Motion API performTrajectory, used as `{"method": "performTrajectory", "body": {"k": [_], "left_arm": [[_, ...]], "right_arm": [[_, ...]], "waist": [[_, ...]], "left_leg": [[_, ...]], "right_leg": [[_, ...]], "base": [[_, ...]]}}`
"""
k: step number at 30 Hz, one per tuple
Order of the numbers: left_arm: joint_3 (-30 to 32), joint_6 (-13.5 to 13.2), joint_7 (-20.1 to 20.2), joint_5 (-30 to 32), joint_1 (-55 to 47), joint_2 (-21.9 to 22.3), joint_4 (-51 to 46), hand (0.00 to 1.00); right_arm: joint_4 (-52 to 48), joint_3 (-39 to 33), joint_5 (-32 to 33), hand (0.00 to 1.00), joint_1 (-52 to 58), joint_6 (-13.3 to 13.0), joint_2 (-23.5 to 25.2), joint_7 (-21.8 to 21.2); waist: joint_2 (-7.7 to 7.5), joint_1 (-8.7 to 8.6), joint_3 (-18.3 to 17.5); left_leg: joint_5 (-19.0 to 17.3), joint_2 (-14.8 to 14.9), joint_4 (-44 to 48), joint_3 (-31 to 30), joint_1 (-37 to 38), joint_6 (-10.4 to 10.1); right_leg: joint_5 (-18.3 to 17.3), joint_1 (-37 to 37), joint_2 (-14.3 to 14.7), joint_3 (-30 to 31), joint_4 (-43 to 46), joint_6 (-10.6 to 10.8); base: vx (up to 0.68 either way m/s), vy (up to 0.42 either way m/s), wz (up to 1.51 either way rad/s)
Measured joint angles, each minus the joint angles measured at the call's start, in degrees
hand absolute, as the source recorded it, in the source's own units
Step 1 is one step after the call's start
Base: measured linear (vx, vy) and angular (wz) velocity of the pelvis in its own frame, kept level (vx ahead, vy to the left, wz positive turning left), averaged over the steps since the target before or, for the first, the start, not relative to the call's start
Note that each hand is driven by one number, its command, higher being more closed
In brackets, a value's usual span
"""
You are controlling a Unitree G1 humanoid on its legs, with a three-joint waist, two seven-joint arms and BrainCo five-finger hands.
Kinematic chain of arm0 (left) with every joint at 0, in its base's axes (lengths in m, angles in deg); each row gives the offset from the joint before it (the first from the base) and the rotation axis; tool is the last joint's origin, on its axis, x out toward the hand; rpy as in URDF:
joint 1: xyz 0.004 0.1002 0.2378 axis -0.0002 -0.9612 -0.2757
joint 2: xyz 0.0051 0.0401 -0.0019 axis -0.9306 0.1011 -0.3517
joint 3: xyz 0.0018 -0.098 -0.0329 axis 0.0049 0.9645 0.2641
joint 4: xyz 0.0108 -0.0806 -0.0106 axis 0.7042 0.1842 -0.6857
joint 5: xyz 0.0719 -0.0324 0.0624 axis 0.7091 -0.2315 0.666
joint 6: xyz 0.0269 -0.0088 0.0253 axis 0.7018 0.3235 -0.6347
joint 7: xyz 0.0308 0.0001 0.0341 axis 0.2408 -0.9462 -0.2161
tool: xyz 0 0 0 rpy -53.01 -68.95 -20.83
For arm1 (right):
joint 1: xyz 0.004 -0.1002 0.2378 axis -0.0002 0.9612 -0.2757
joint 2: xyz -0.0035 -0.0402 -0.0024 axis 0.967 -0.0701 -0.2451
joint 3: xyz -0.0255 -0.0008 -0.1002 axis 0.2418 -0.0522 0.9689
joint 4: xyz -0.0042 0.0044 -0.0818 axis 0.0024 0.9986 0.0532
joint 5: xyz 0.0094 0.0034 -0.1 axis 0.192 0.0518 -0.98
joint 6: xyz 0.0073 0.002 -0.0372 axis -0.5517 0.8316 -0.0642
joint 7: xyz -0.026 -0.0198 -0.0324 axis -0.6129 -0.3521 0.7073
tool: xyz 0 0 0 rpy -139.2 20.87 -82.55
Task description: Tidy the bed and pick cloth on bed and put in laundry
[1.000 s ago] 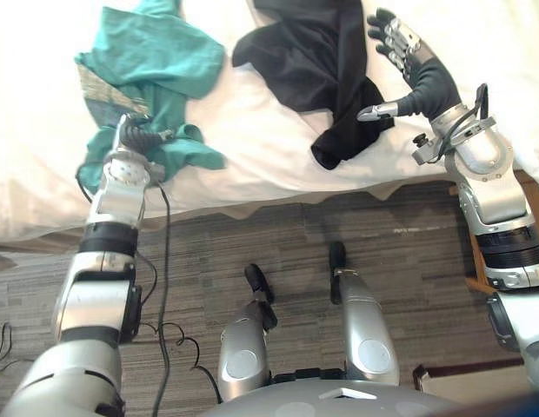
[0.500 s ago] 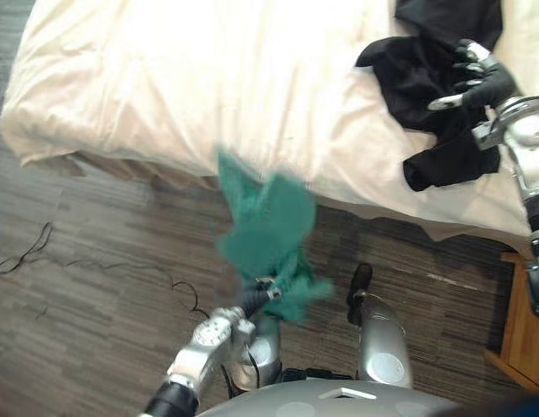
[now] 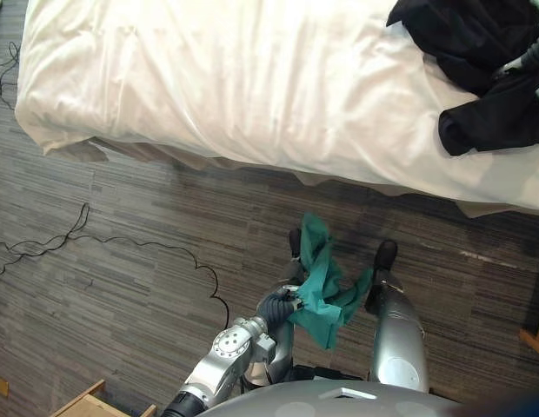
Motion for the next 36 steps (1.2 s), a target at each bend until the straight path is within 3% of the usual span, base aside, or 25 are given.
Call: {"method": "performTrajectory", "body": {"k": [3,4,11,15,19,24,26,29,32,36], "left_arm": [[0.03,-0.51,0.08,-0.03,0.15,0.0,-0.07,1.0],[0.03,-0.53,0.55,-0.1,0.18,0.0,-0.15,1.0],[-0.81,-0.5,2.36,-0.11,0.16,0.17,-0.65,1.0],[-1.42,-0.48,2.33,-0.07,0.13,0.61,-0.68,1.0],[-2.15,-0.51,1.73,-0.16,0.06,1.32,-0.69,1.0],[-2.8,-0.52,0.06,-0.77,0.0,1.27,-0.59,1.0],[-2.76,-0.54,-0.63,-0.77,-0.13,1.41,-0.34,1.0],[-2.69,-0.85,-1.83,-0.76,-0.57,1.57,0.19,1.0],[-2.59,-2.02,-2.83,-0.77,-0.71,1.8,0.78,1.0],[-2.58,-3.56,-3.93,-0.73,-1.37,2.53,4.47,1.0]], "right_arm": [[0.05,-0.35,1.75,0.0,0.46,0.76,0.06,-0.62],[0.14,-0.62,2.97,1.0,0.94,1.1,0.24,-0.62],[1.81,-7.72,6.2,1.0,4.98,1.53,6.14,-0.63],[3.13,-12.81,13.73,1.0,8.99,1.34,9.94,-0.34],[3.84,-17.28,20.23,1.0,14.48,-1.25,17.46,1.24],[2.1,-21.18,32.59,1.0,23.24,-4.62,25.48,1.64],[-1.87,-22.97,40.19,1.0,29.69,-5.64,30.29,1.54],[-5.94,-23.42,47.64,1.0,38.69,-6.17,36.29,1.55],[-7.17,-23.35,51.32,1.0,42.75,-6.12,39.05,1.59],[-10.23,-23.37,63.86,1.0,50.68,-5.91,43.61,0.45]], "waist": [[0.05,-0.02,-0.03],[0.11,-0.04,-0.06],[0.37,-0.52,-0.15],[0.27,-0.86,-0.17],[-0.34,-2.2,-0.27],[-2.66,-2.52,-1.4],[-4.0,-3.38,-3.23],[-4.85,-3.83,-7.0],[-4.87,-4.13,-8.44],[-4.97,-5.33,-12.43]], "left_leg": [[0.02,-0.27,-0.04,-0.05,0.43,0.02],[0.02,-0.36,-0.06,-0.06,0.81,0.01],[0.33,-0.54,-1.37,0.05,4.47,0.03],[0.52,-0.17,-2.03,0.13,6.91,-0.17],[0.62,0.17,-2.91,0.55,10.13,-0.38],[0.03,1.05,-3.41,1.92,14.04,-1.13],[-0.4,1.31,-3.41,1.83,15.23,-1.42],[-1.34,1.29,-3.42,2.49,16.52,-1.54],[-2.04,1.16,-3.43,3.19,18.16,-1.51],[-3.61,0.89,-3.47,3.79,20.55,-1.56]], "right_leg": [[0.04,0.36,-0.31,-0.02,0.07,0.06],[0.04,0.73,-0.41,-0.05,0.08,0.06],[-0.04,3.72,-0.54,-0.06,0.0,0.07],[-0.07,6.17,-0.27,-0.32,-0.53,0.05],[-0.15,9.41,0.32,-0.22,-1.51,0.06],[-0.64,12.57,1.36,0.79,-2.23,-0.15],[-1.31,14.06,1.65,0.76,-2.7,0.11],[-1.67,15.55,1.8,0.83,-3.63,0.43],[-1.64,17.21,1.84,1.38,-4.5,0.64],[-0.9,21.04,2.16,1.51,-8.17,1.42]], "base": [[0.0,0.0,0.0],[0.0,0.0,0.0],[0.01,0.007,-0.02],[0.01,-0.002,0.0],[0.05,-0.01,-0.06],[0.05,-0.024,-0.13],[0.06,-0.025,0.0],[0.07,-0.005,-0.06],[0.09,0.016,-0.11],[0.08,0.011,-0.05]]}}
